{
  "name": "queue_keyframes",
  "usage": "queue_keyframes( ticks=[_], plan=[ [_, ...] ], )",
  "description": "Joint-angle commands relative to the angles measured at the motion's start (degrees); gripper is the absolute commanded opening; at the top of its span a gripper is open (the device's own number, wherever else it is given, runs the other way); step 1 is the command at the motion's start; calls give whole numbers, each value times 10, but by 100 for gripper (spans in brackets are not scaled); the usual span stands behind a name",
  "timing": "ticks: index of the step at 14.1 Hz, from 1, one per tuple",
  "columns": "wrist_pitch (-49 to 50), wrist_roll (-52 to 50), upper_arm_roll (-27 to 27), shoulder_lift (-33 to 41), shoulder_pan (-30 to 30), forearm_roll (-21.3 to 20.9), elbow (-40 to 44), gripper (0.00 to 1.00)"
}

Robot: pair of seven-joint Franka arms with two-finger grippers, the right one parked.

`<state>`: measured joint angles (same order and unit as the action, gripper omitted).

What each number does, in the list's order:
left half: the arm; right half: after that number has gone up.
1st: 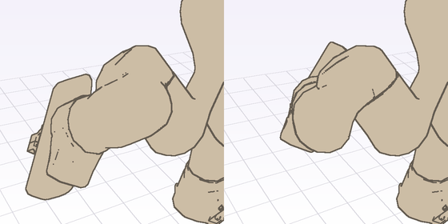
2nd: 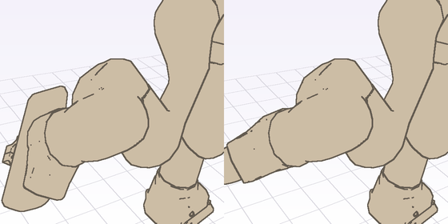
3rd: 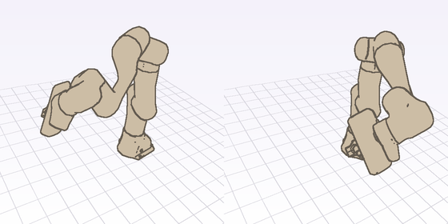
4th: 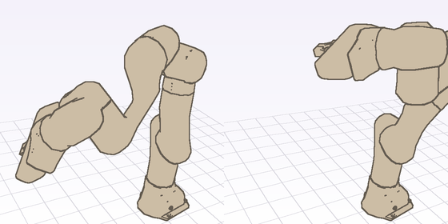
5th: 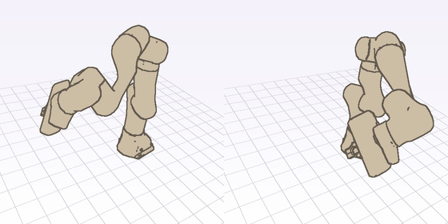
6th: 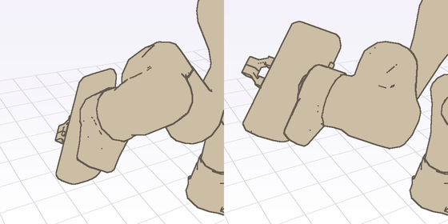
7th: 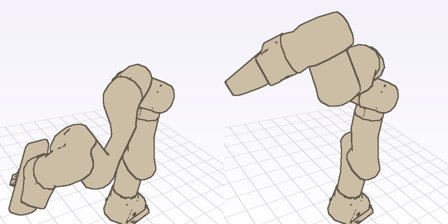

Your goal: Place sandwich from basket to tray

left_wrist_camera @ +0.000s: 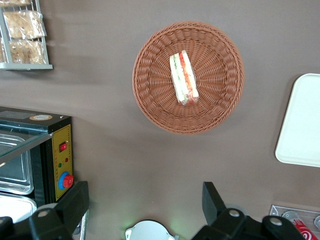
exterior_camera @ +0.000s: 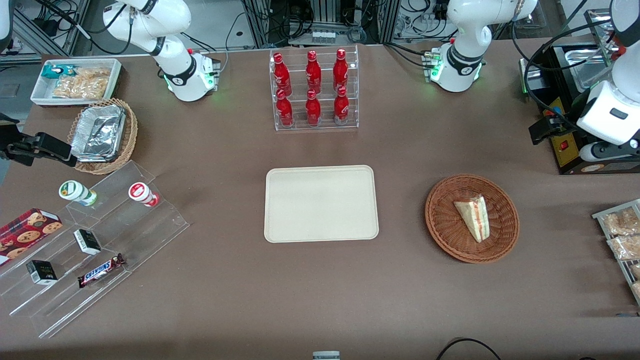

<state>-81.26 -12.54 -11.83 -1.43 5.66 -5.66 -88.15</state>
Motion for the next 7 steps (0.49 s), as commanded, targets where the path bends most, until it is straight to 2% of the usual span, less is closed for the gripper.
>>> queue_keyframes(
  ticks=[1,7],
  plan=[
    [-25,4,-1,0,1,0,-33,100],
    [-191,4,0,-20,1,0,-187,100]
  ],
)
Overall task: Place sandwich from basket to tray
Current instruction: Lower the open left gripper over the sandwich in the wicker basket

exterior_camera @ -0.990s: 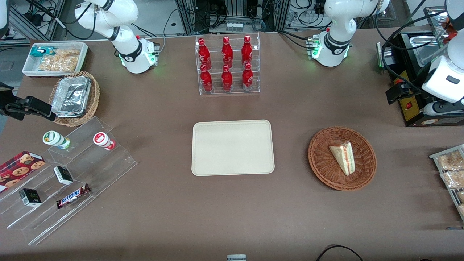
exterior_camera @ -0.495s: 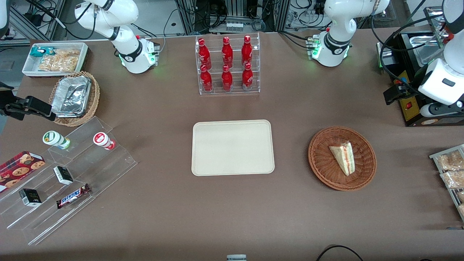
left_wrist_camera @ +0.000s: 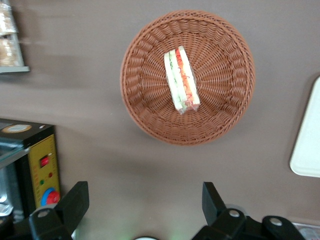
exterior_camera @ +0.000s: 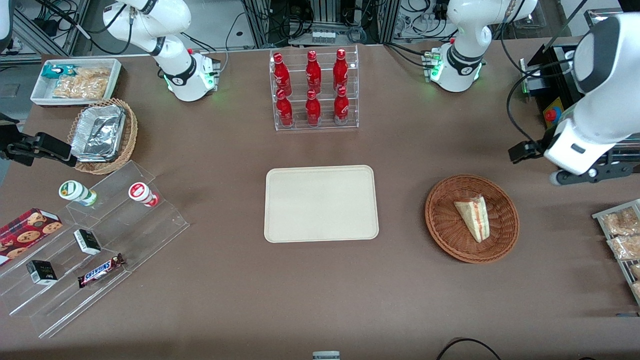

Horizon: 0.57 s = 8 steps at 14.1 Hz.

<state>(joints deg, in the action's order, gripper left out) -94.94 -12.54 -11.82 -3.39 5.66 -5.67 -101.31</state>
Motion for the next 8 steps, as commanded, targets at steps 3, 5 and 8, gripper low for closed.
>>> queue_keyframes(
  ticks=[3,5,8],
  plan=[
    [-153,-47,1,-29,1,0,-118,100],
    [-212,-135,1,-57,1,-1,-138,100],
    [-308,-223,1,-100,-2,-5,-169,100]
  ],
)
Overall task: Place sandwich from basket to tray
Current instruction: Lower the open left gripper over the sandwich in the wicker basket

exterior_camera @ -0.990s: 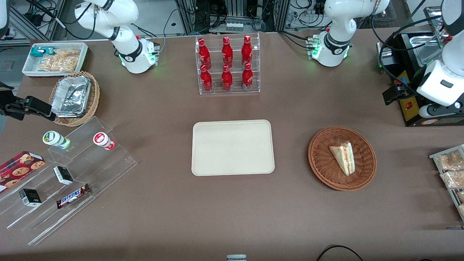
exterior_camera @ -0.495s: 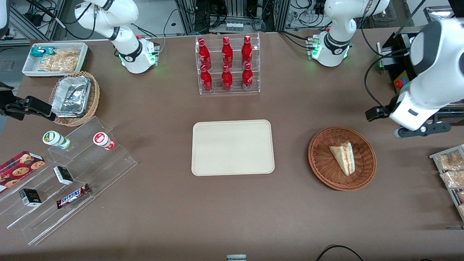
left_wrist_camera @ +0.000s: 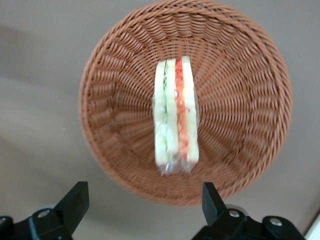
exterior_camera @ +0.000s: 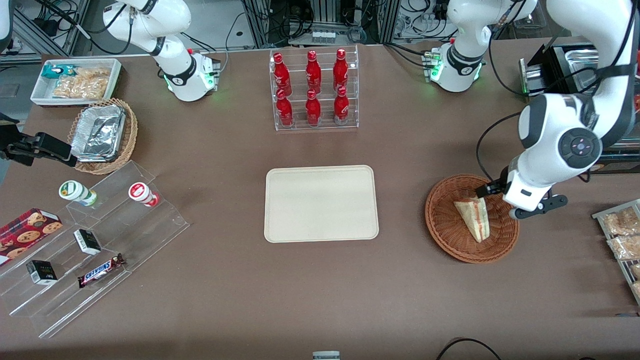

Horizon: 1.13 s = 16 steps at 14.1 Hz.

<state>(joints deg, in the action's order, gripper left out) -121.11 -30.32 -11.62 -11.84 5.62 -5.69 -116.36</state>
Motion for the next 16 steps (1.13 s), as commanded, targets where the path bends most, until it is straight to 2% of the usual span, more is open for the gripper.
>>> queue_keyframes(
  ticks=[1,4,9,10,12,13,16],
  plan=[
    [-72,-47,-1,-29,0,-4,-24,100],
    [-120,-53,-1,-63,2,1,-25,100],
    [-140,-68,-1,-90,-4,-5,-29,100],
    [-146,-68,-1,-90,-4,-5,-31,86],
    [-144,-62,-1,-90,-4,-5,-31,35],
    [-142,-61,-1,-89,-4,-5,-31,20],
    [-138,-40,-1,-79,-3,-4,-23,14]
  ],
)
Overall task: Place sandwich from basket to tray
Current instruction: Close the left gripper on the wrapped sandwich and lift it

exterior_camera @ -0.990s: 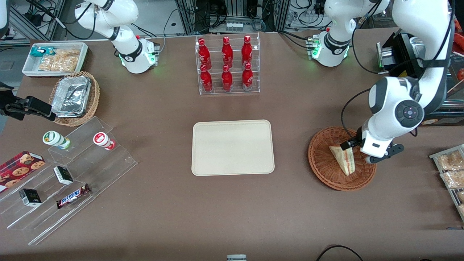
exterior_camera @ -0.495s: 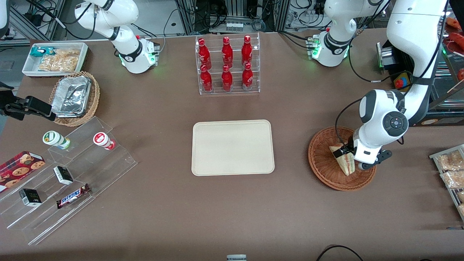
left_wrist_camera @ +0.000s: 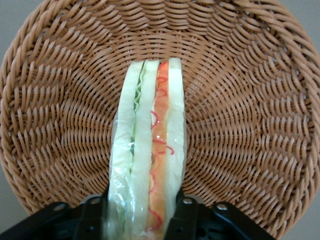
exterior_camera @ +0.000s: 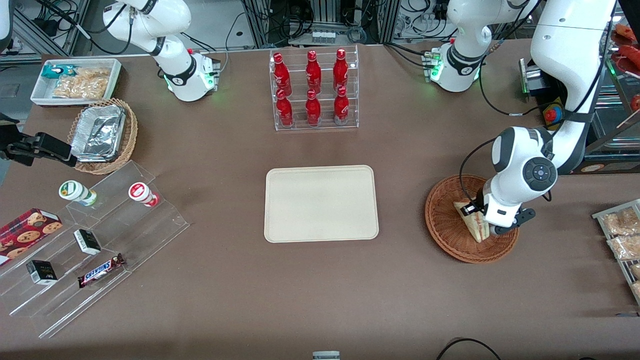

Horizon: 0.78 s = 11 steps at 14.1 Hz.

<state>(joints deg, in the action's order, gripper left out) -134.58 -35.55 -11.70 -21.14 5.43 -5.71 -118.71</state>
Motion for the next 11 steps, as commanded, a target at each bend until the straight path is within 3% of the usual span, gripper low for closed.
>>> queue_keyframes(
  ticks=[1,6,11],
  plan=[
    [-2,34,-1,26,1,-2,1,13],
    [74,51,-16,62,-3,-1,49,15],
    [132,16,-106,32,-21,15,115,15]
  ],
)
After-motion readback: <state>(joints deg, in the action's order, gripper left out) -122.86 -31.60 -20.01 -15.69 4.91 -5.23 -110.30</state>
